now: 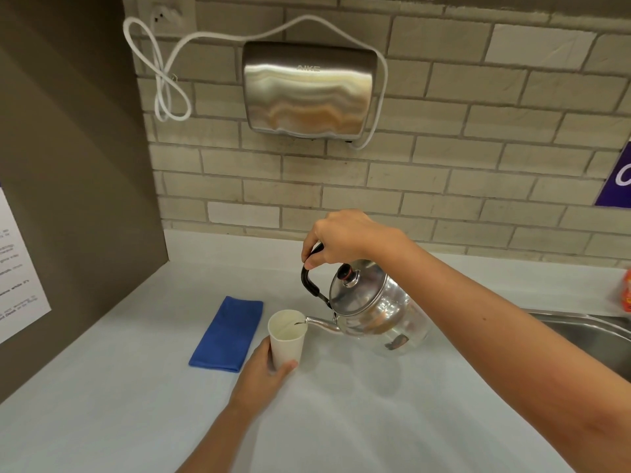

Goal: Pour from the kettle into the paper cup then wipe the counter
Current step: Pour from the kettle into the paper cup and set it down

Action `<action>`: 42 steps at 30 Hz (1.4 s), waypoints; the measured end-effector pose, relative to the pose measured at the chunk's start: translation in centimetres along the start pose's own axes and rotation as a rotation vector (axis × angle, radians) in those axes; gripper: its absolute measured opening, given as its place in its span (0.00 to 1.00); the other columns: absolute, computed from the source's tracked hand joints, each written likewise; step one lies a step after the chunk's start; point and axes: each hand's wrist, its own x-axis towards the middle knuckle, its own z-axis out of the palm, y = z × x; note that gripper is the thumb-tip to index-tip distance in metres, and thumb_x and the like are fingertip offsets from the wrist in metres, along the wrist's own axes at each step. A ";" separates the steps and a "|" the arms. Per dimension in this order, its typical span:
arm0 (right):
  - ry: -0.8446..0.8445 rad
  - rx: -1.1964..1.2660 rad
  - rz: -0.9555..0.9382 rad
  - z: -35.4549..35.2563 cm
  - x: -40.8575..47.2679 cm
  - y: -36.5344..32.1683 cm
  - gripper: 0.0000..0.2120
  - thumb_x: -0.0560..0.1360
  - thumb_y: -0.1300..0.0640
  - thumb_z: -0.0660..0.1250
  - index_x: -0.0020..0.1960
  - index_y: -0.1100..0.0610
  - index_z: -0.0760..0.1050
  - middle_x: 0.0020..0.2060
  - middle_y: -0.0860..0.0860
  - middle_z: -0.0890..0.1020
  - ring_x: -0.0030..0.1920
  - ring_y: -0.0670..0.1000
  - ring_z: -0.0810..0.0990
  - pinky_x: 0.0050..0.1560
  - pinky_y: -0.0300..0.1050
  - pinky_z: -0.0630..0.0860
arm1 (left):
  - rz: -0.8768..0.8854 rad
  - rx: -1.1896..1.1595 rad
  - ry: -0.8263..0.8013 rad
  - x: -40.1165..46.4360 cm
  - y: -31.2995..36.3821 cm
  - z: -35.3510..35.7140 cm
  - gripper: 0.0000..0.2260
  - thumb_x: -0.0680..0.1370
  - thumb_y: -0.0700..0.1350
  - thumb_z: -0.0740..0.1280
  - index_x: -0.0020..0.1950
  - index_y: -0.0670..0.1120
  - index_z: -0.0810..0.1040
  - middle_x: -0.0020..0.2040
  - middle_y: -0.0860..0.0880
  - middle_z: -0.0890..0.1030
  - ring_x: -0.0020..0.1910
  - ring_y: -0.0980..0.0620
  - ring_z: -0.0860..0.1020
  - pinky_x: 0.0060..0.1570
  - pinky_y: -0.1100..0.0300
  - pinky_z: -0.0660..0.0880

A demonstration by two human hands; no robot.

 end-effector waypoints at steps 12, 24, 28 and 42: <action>-0.011 -0.013 -0.006 -0.3 0.1 -0.1 0.10 0.71 0.42 0.67 0.49 0.44 0.81 0.26 0.37 0.67 0.28 0.40 0.65 0.27 0.40 0.59 | 0.009 -0.010 0.005 -0.1 0.1 0.0 0.30 0.71 0.53 0.71 0.69 0.51 0.63 0.59 0.58 0.70 0.57 0.58 0.70 0.56 0.63 0.69; -0.016 -0.020 -0.025 -0.7 0.4 -0.3 0.10 0.72 0.43 0.67 0.50 0.44 0.80 0.26 0.37 0.67 0.28 0.40 0.65 0.28 0.40 0.59 | 0.007 -0.027 0.003 0.0 0.0 0.0 0.30 0.71 0.52 0.71 0.69 0.51 0.63 0.61 0.56 0.72 0.59 0.55 0.72 0.59 0.59 0.71; -0.020 -0.025 -0.023 -0.7 0.4 -0.3 0.10 0.72 0.43 0.67 0.51 0.44 0.80 0.26 0.37 0.67 0.29 0.41 0.65 0.28 0.40 0.59 | 0.010 -0.032 0.004 0.0 0.0 -0.1 0.29 0.71 0.51 0.72 0.68 0.50 0.65 0.60 0.55 0.74 0.59 0.55 0.73 0.57 0.60 0.71; -0.011 -0.036 -0.022 -0.8 0.5 -0.3 0.10 0.72 0.43 0.67 0.50 0.44 0.80 0.26 0.37 0.67 0.28 0.40 0.65 0.27 0.39 0.58 | 0.008 -0.027 0.000 0.0 0.0 -0.1 0.30 0.71 0.52 0.72 0.69 0.51 0.64 0.60 0.56 0.73 0.59 0.56 0.73 0.57 0.60 0.71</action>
